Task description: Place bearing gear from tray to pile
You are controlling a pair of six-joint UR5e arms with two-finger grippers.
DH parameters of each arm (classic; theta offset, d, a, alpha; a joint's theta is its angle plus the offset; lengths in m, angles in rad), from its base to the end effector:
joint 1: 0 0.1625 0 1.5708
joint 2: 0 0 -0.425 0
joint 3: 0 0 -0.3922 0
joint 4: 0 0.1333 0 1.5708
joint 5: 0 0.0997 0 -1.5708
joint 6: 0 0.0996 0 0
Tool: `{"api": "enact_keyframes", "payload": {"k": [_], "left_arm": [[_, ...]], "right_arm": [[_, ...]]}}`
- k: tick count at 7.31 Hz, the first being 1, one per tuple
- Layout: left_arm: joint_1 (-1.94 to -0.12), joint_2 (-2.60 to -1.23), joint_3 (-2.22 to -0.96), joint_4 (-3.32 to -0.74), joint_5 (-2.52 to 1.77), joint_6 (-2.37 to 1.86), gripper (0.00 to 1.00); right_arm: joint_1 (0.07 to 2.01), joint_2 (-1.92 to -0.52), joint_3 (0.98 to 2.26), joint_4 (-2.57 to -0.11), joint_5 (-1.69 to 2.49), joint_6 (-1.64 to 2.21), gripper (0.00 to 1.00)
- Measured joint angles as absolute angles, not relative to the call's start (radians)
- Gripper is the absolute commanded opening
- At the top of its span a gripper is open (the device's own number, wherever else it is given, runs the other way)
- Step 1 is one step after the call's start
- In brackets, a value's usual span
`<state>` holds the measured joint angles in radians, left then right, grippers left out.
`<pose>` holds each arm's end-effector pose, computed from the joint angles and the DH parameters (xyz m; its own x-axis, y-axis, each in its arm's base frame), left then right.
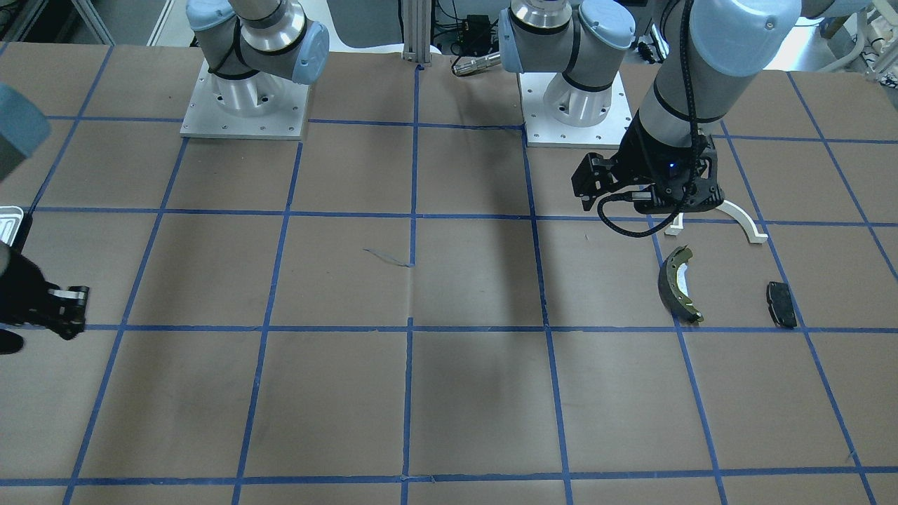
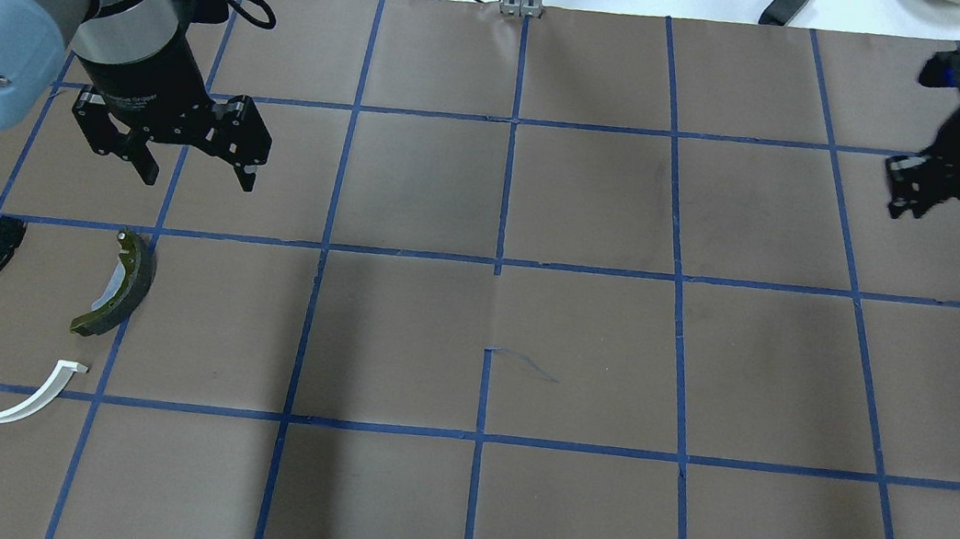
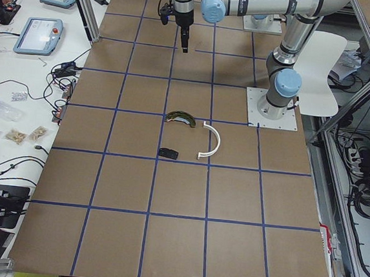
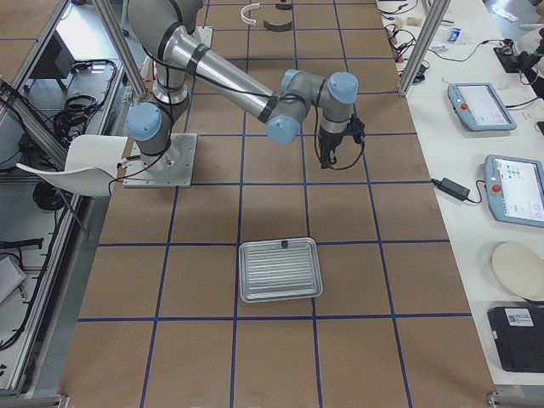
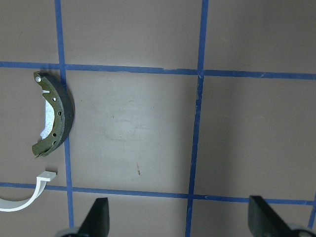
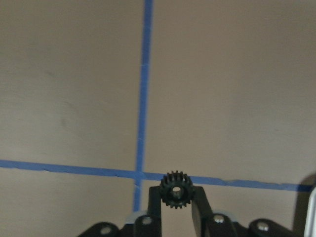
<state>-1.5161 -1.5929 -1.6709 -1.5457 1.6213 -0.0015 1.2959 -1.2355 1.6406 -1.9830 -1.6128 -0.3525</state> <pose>-0.1014 -0.4945 0.4309 -0.9974 -0.0512 -0.0504 -0.0559 0.9937 0.0969 -0.0388 -0.6132 0.3105 -0.9961 -0.0775 0.0419 -0.0772 0.9970 0.0078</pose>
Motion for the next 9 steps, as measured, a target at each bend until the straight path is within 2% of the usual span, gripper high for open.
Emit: {"api": "enact_keyframes", "payload": {"k": [2,5,6,7,8,9], "left_arm": [[-1.517,-1.593,-1.67,-1.543,1.621,-0.002,1.0],[-1.51,-1.599,-1.67,-1.543,1.624,-0.003,1.0],[-1.506,-1.599,-1.67,-1.543,1.625,-0.003,1.0],[-1.504,-1.6,-1.669,-1.543,1.625,-0.003,1.0],[-1.503,-1.602,-1.669,-1.542,1.625,-0.003,1.0],[-1.502,-1.609,-1.665,-1.539,1.623,-0.003,1.0]], "right_arm": [[1.568,-1.202,1.638,-2.002,-1.599,0.003,0.0],[1.897,-1.054,1.623,-2.19,-1.574,0.449,0.0],[1.962,-1.024,1.62,-2.222,-1.561,0.536,0.08],[2.006,-1.013,1.62,-2.235,-1.531,0.606,0.5],[2.039,-1.011,1.622,-2.236,-1.499,0.671,0.99],[2.054,-1.01,1.625,-2.235,-1.485,0.691,1.0]]}}
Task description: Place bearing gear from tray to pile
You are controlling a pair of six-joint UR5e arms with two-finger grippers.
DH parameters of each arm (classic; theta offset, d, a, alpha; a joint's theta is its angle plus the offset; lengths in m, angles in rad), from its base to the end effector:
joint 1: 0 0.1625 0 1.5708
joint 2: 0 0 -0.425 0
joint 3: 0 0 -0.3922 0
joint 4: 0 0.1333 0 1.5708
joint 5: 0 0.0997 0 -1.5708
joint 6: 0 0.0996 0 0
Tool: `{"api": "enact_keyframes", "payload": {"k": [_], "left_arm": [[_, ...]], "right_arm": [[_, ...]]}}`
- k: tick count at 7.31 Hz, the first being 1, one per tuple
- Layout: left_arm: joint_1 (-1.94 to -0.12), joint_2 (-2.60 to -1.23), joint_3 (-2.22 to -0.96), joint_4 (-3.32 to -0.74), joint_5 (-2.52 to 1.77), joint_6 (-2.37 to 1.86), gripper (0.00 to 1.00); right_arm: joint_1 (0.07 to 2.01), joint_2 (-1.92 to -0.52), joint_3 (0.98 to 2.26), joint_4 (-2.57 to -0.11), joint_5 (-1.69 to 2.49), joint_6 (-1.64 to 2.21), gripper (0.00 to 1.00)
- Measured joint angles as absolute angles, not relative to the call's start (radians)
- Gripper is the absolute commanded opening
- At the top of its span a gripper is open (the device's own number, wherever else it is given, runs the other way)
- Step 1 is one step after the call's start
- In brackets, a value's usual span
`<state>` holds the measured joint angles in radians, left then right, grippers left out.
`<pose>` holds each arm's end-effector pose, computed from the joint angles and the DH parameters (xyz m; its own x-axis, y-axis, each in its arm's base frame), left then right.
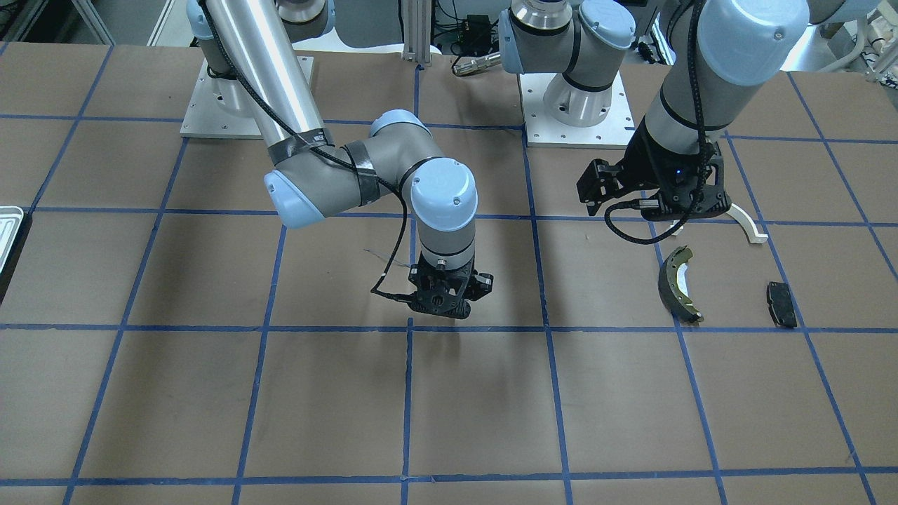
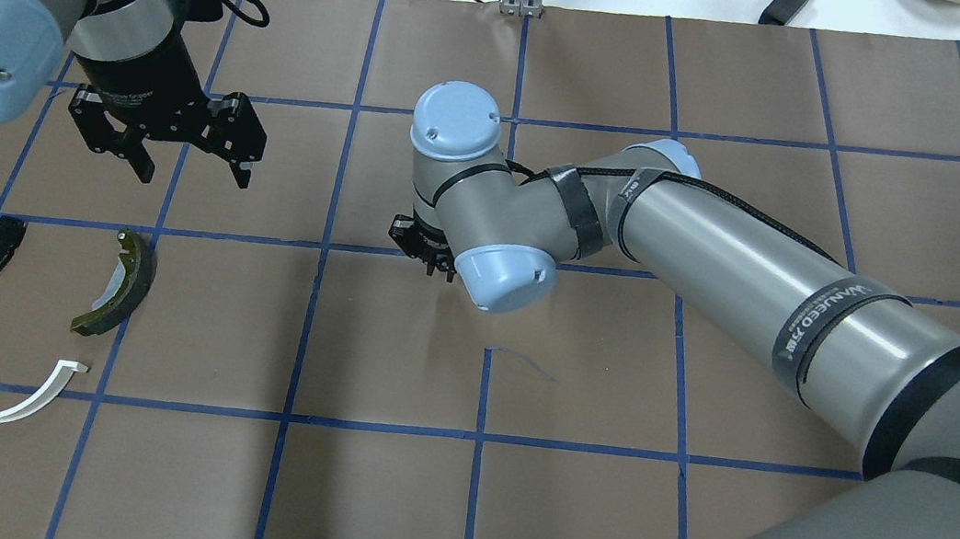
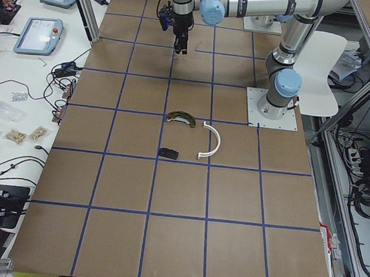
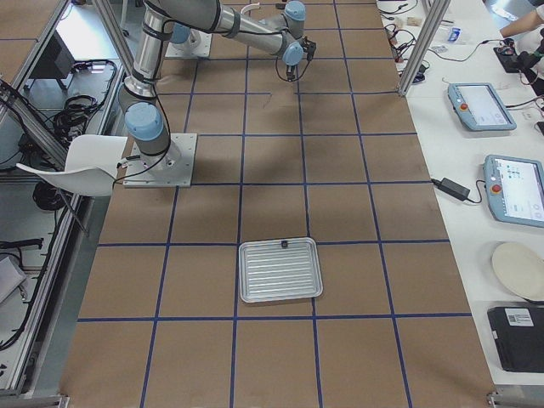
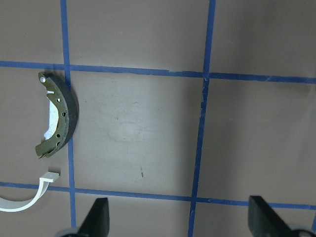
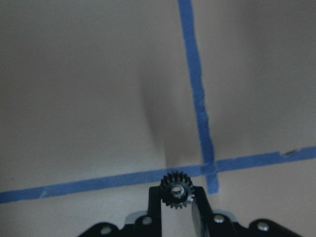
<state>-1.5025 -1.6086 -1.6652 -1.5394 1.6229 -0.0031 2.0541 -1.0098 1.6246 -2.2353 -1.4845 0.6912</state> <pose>-0.0941 -0.5016 0.4265 -0.9965 -0.0660 -0.0521 -0.0710 0.9924 0.1005 0.4282 -0.5105 0.2020 -0.9740 0.2041 -0.0980 0.2035 0.9789 0.0166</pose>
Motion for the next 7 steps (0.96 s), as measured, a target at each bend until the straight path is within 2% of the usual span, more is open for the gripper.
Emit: {"api": "enact_keyframes", "payload": {"k": [3,7], "left_arm": [[-1.507,-1.63,-1.667,-1.468,1.618,-0.013,1.0],[-1.617,-1.737,-1.668,-1.317,1.6,-0.102,1.0]], "right_arm": [[1.923,-1.063,1.623,-2.2,-1.484,0.418,1.0],[1.5,-1.184,1.625,-2.061,-1.511,-0.351,1.0]]}}
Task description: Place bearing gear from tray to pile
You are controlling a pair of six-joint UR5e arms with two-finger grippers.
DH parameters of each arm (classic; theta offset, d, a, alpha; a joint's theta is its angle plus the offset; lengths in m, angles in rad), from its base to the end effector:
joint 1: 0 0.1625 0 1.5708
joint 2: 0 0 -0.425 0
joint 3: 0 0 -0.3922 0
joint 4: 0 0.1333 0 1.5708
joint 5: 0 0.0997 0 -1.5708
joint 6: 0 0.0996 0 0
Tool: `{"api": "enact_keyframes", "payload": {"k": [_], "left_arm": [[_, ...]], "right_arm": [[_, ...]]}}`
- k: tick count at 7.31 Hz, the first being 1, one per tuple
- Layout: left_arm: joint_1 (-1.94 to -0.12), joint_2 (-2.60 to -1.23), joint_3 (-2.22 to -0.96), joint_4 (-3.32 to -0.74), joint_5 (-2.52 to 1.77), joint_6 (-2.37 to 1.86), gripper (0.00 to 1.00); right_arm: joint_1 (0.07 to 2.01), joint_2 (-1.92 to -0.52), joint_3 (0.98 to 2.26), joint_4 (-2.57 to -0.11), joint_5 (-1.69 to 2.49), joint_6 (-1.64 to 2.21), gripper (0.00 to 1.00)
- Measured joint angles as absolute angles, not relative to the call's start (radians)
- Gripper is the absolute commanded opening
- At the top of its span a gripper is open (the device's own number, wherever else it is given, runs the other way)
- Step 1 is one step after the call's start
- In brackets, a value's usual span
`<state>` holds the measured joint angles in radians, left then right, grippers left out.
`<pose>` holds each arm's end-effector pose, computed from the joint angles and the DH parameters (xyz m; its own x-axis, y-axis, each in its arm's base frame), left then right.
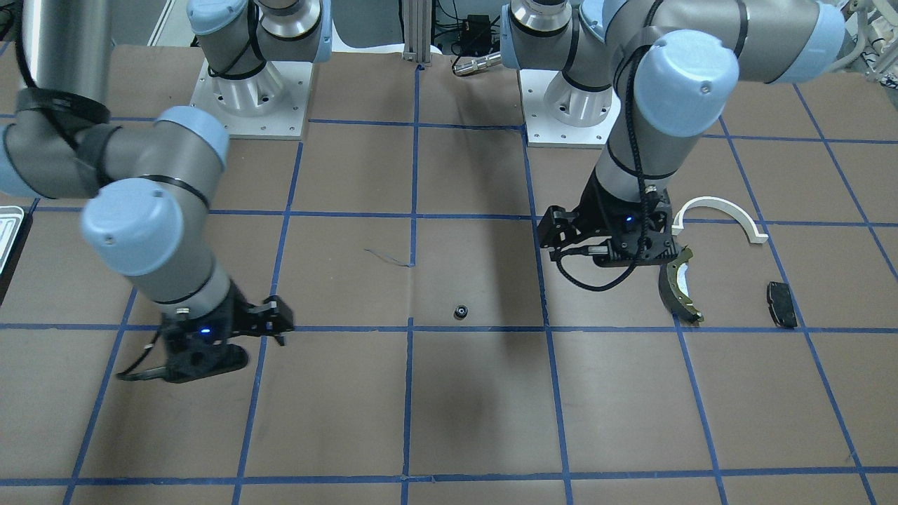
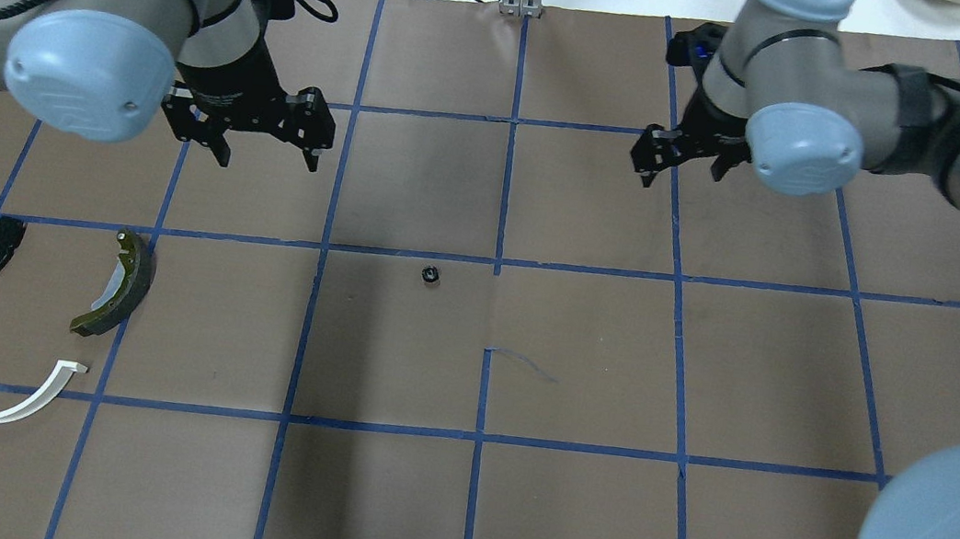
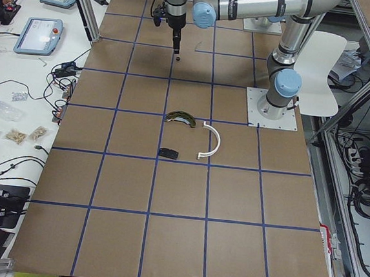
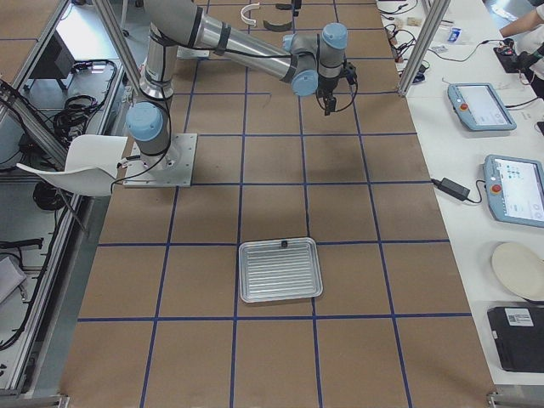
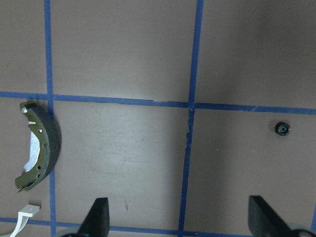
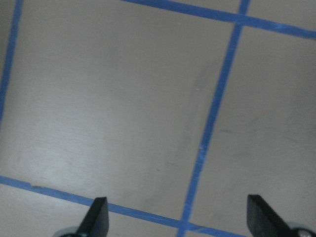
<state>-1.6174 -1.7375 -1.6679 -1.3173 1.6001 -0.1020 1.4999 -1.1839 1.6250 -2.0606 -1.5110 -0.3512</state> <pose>-0.1558 -0.5412 0.3788 -0.9980 -0.0551 -0.0302 -0.0553 0.9984 0.0073 0.0950 -0.6277 0.2942 -0.9595 -0.2791 -0.0393 -0.2762 0.9588 -0.0662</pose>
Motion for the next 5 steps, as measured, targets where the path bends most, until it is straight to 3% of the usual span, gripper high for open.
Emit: {"api": "enact_keyframes", "payload": {"k": [5], "left_arm": [[-1.814,-1.978,-1.669,-1.109,1.582,-0.218,1.0]], "right_arm": [[0.987,-1.257,1.674,-1.996,-1.608,-1.308,1.0]]}}
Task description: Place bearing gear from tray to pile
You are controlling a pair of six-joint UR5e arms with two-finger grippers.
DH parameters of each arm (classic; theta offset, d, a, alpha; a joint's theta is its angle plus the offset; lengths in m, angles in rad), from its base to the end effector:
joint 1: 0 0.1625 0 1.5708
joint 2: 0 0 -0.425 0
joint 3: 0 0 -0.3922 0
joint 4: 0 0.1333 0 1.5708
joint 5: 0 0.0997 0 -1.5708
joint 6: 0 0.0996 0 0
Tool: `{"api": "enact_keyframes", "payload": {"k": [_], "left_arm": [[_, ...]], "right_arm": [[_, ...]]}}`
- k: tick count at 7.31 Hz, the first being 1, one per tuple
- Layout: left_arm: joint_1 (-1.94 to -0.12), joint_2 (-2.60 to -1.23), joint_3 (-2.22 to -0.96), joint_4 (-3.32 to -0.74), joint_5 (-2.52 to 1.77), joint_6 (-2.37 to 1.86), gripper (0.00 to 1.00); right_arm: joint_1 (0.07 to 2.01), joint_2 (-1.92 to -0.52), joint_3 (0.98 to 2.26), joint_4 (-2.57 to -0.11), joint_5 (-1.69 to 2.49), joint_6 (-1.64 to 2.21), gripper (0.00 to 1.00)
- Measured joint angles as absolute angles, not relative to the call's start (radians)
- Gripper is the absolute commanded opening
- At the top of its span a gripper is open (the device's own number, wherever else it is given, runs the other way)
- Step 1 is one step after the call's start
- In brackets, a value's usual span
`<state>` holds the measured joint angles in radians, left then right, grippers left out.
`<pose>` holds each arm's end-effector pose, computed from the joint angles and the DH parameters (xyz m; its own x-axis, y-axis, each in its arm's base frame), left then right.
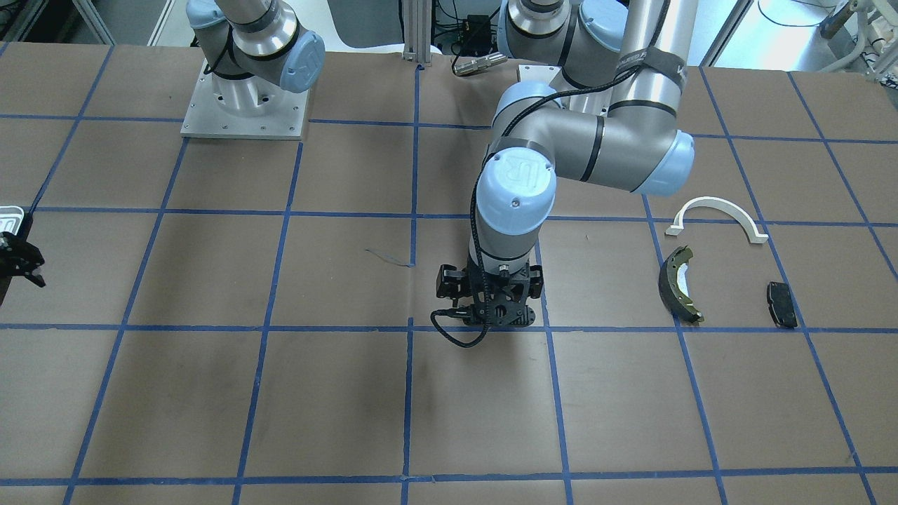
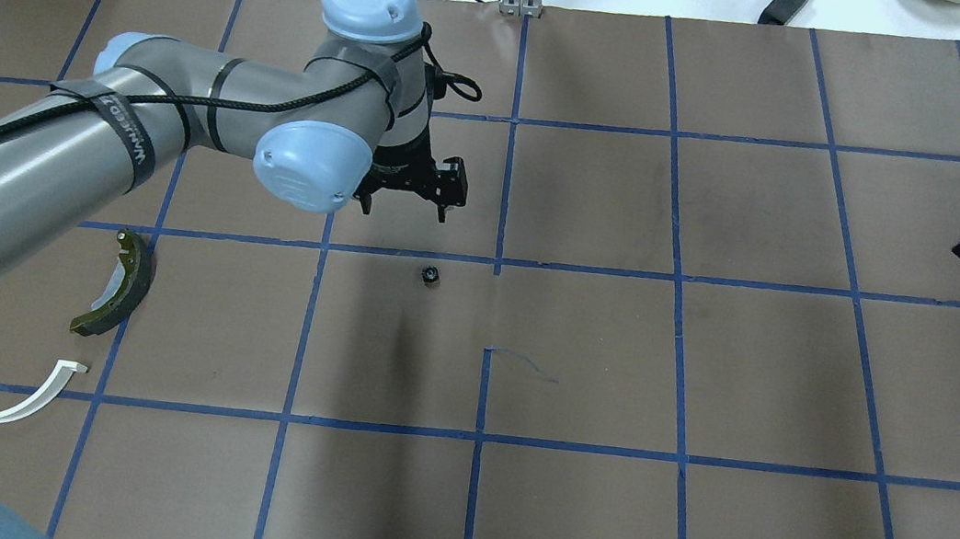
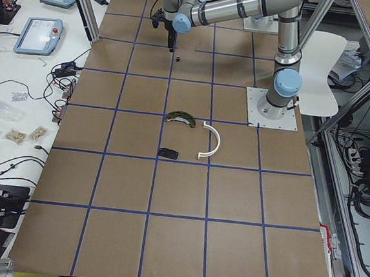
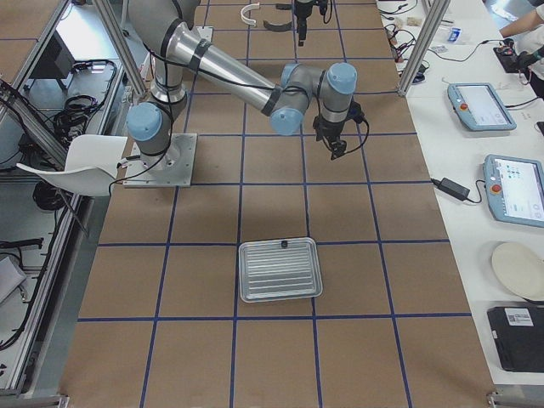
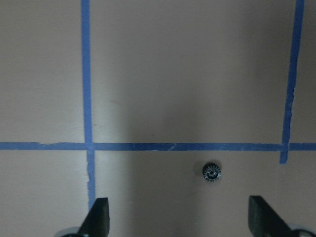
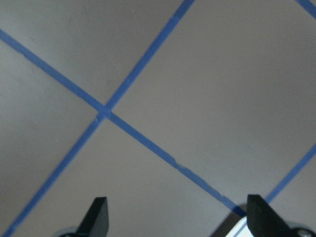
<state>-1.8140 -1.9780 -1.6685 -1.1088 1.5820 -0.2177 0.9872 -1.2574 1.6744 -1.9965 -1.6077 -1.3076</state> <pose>-0.2744 -0.5572 0.2593 -0.9995 0.0261 -0.0202 0.0253 0.9989 0.0395 -0.2170 -0.5639 0.3093 -0.7489 -0.6624 0.0180 -0.6617 0.7491 0.0334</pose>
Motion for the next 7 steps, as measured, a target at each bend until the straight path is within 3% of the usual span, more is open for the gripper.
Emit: {"api": "enact_keyframes", "payload": {"k": [2,3,5,7], "left_arm": [[-1.842,-2.035,-1.673,-1.082,1.574,-0.21,1.0],[-1.846,-2.054,-1.683,-1.075,1.562,-0.209,0.95],[-1.847,-2.072,-1.719,-1.035,1.55,-0.201,0.67],[-1.843,-2.076,-1.735,-1.02,1.547,-0.2,0.66]], "right_arm": [[0.859,-1.245,1.687,-2.014,-1.647,-1.611,1.0],[0.806,-1.23,1.706,-2.055,-1.653,-1.758,1.0],[0.743,-1.179,1.748,-2.179,-1.643,-2.043,0.99],[0.714,-1.151,1.776,-2.226,-1.59,-2.29,1.0]]}}
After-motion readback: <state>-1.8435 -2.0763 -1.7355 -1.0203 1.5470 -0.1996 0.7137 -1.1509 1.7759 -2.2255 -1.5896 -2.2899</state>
